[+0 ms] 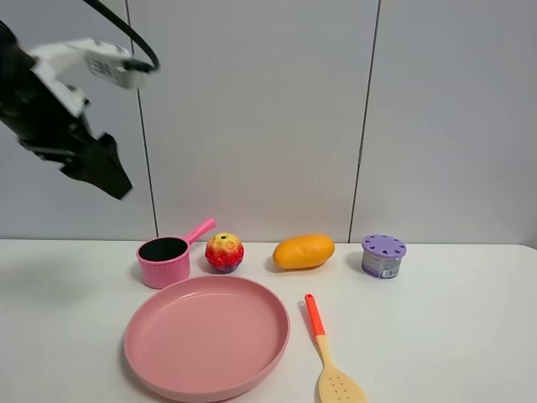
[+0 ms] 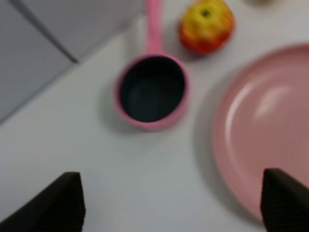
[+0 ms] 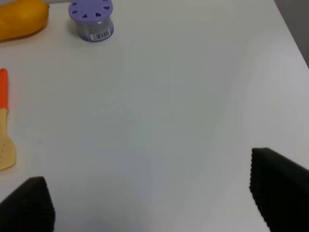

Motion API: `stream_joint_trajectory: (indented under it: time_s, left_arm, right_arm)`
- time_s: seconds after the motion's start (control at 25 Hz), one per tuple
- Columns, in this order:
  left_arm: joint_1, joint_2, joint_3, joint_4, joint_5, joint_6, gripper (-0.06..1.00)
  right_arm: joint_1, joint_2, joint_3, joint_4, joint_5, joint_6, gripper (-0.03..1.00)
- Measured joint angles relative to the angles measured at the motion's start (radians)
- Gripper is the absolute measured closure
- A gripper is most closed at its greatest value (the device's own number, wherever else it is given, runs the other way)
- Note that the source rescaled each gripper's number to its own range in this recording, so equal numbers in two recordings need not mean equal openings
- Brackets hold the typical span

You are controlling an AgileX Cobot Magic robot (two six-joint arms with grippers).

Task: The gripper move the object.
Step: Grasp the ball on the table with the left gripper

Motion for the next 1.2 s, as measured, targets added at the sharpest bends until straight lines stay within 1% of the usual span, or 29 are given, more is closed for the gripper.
stream_joint_trajectory:
  time_s: [0.04, 0.08, 0.12, 0.2, 0.24, 0.36, 0.44, 0.48, 0.6, 0.68, 0.76, 0.88, 1.0, 1.2]
  left_arm:
    - [-0.032, 0.044, -0.020, 0.003, -0.002, 0.000, 0.54]
    - [-0.062, 0.082, -0.039, 0.006, -0.003, 0.001, 0.52]
    - [-0.086, 0.110, -0.063, 0.011, -0.007, 0.001, 0.47]
    - [-0.135, 0.165, -0.110, 0.025, -0.018, 0.003, 0.34]
    - [-0.155, 0.183, -0.125, 0.031, -0.030, 0.004, 0.25]
    - [-0.192, 0.243, -0.176, 0.041, -0.082, 0.007, 0.06]
    - [-0.200, 0.280, -0.213, 0.046, -0.121, 0.000, 0.00]
    - [-0.202, 0.301, -0.235, 0.048, -0.139, -0.015, -0.02]
    - [-0.202, 0.365, -0.307, 0.065, -0.156, -0.108, -0.03]
    - [-0.202, 0.417, -0.376, 0.080, -0.143, -0.175, -0.05]
    - [-0.204, 0.469, -0.439, 0.094, -0.107, -0.209, -0.05]
    - [-0.207, 0.540, -0.493, 0.103, -0.078, -0.223, -0.05]
    - [-0.208, 0.602, -0.518, 0.120, -0.072, -0.223, -0.05]
    - [-0.208, 0.662, -0.526, 0.147, -0.121, -0.205, -0.05]
  right_arm:
    - [0.000, 0.000, 0.000, 0.000, 0.000, 0.000, -0.03]
    - [0.000, 0.000, 0.000, 0.000, 0.000, 0.000, -0.03]
    - [0.000, 0.000, 0.000, 0.000, 0.000, 0.000, -0.03]
    - [0.000, 0.000, 0.000, 0.000, 0.000, 0.000, -0.03]
    - [0.000, 0.000, 0.000, 0.000, 0.000, 0.000, -0.03]
    - [0.000, 0.000, 0.000, 0.000, 0.000, 0.000, -0.03]
    - [0.000, 0.000, 0.000, 0.000, 0.000, 0.000, -0.03]
    - [0.000, 0.000, 0.000, 0.000, 0.000, 0.000, -0.03]
    - [0.000, 0.000, 0.000, 0.000, 0.000, 0.000, -0.03]
    - [0.000, 0.000, 0.000, 0.000, 0.000, 0.000, -0.03]
    - [0.000, 0.000, 0.000, 0.000, 0.000, 0.000, -0.03]
    - [0.000, 0.000, 0.000, 0.000, 0.000, 0.000, -0.03]
    - [0.000, 0.000, 0.000, 0.000, 0.000, 0.000, -0.03]
    - [0.000, 0.000, 0.000, 0.000, 0.000, 0.000, -0.03]
